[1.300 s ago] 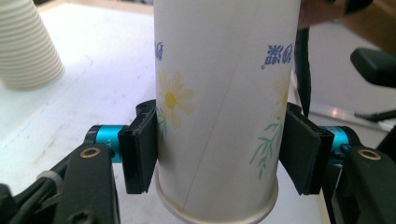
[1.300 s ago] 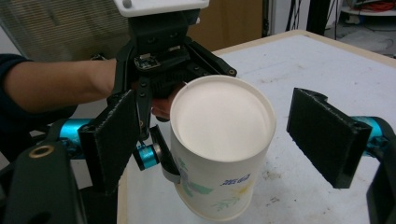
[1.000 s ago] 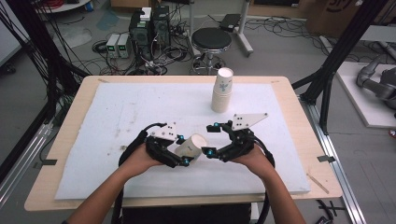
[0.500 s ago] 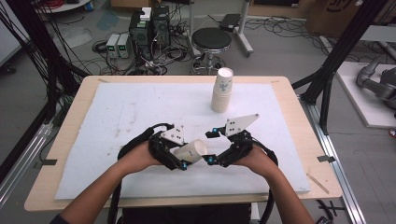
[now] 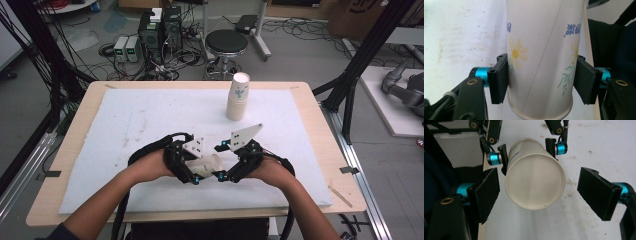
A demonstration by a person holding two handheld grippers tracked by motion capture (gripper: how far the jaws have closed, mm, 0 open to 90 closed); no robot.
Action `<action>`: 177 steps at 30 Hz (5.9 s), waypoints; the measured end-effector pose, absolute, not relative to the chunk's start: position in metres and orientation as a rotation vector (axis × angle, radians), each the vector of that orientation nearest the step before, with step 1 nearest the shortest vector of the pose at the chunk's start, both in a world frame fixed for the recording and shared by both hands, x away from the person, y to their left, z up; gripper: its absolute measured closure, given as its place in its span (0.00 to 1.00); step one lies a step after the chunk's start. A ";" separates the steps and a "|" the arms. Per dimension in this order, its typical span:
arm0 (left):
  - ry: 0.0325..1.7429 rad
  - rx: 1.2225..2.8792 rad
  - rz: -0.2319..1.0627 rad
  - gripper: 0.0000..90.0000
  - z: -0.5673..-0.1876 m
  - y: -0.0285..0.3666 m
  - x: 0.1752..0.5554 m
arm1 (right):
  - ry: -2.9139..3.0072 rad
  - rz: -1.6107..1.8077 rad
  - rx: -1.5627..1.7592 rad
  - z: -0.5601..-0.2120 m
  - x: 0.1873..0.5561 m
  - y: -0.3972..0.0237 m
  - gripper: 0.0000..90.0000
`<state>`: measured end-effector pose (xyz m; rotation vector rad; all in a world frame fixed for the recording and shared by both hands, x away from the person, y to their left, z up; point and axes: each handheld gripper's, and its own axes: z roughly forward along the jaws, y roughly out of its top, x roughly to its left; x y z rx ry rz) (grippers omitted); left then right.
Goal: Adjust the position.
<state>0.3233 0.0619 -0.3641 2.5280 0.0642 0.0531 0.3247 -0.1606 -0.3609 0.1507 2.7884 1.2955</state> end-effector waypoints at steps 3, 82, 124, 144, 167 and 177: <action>0.060 2.534 0.041 0.40 -0.365 0.061 0.323 | 2.812 1.280 0.111 -0.363 0.324 -0.156 0.28; 0.210 1.716 -0.015 0.20 -0.412 0.104 0.305 | 2.599 1.834 0.201 -0.384 0.312 -0.207 0.42; 0.245 2.128 0.036 0.35 -0.362 0.108 0.317 | 2.661 1.559 0.248 -0.369 0.314 -0.181 0.22; 0.186 2.369 0.073 0.35 -0.340 0.092 0.323 | 2.730 1.255 0.087 -0.359 0.317 -0.154 0.23; 0.145 2.536 0.134 0.36 -0.326 0.074 0.325 | 2.797 1.052 0.037 -0.362 0.323 -0.131 0.23; 0.143 2.540 0.124 0.36 -0.328 0.070 0.325 | 2.818 1.008 0.014 -0.368 0.324 -0.122 0.29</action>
